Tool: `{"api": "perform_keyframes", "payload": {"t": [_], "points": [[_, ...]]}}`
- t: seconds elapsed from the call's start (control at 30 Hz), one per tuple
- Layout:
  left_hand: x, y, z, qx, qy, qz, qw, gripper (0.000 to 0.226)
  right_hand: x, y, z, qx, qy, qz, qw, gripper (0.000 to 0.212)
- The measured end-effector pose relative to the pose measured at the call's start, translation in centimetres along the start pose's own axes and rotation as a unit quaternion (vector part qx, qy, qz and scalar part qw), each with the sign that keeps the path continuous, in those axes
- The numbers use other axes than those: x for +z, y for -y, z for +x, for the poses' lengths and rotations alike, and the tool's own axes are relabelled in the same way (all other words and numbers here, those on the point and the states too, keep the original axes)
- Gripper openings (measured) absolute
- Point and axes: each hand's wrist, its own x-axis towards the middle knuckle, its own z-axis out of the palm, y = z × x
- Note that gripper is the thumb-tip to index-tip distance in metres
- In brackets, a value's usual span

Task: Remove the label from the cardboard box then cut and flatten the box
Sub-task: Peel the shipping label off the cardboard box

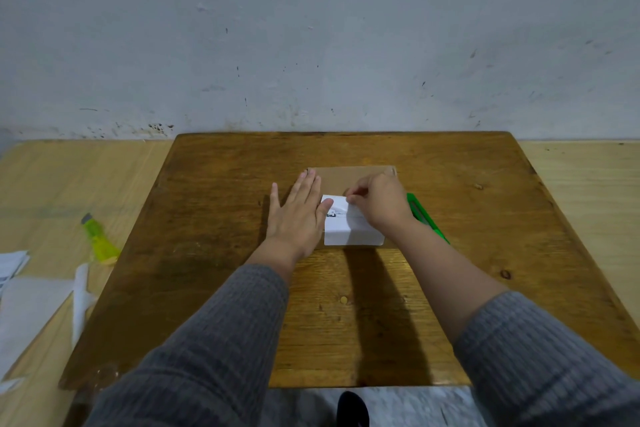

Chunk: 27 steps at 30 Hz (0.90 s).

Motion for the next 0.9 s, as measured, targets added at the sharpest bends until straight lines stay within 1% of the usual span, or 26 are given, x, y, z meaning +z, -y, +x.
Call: {"api": "perform_keyframes", "payload": {"t": [0.13,0.27,0.43,0.6,0.67,0.73,0.83,0.9], "points": [[-0.1,-0.2,-0.1,-0.007,-0.002,0.004,1.000,0.061,-0.1,-0.3,-0.2,-0.033,-0.008,-0.003,0.999,0.007],[-0.3,-0.4,-0.1,-0.011,0.005,0.011,1.000,0.061,-0.2,-0.9,-1.2,-0.055,-0.008,0.028,0.998,0.006],[-0.4,-0.5,0.0,-0.014,0.014,0.018,1.000,0.065,-0.2,-1.9,-2.7,-0.092,-0.050,0.017,0.994,0.005],[-0.5,-0.5,0.0,-0.008,0.023,0.005,1.000,0.066,-0.6,-2.1,-3.6,-0.104,-0.065,0.007,0.992,0.003],[-0.5,-0.4,0.1,-0.004,0.029,-0.009,1.000,0.065,-0.7,-2.1,-3.7,-0.083,-0.085,0.006,0.993,0.006],[-0.7,-0.3,0.1,0.000,0.032,-0.035,0.999,0.061,-0.6,-1.8,-3.6,-0.037,-0.097,0.002,0.995,0.013],[-0.9,-0.2,-0.1,0.004,0.023,-0.064,0.998,0.056,-0.7,-1.3,-2.7,0.020,-0.078,0.033,0.996,0.020],[-1.3,-0.1,-0.1,0.004,-0.010,-0.065,0.998,0.055,-0.7,-1.2,-2.0,0.005,-0.056,0.022,0.998,0.023]]}}
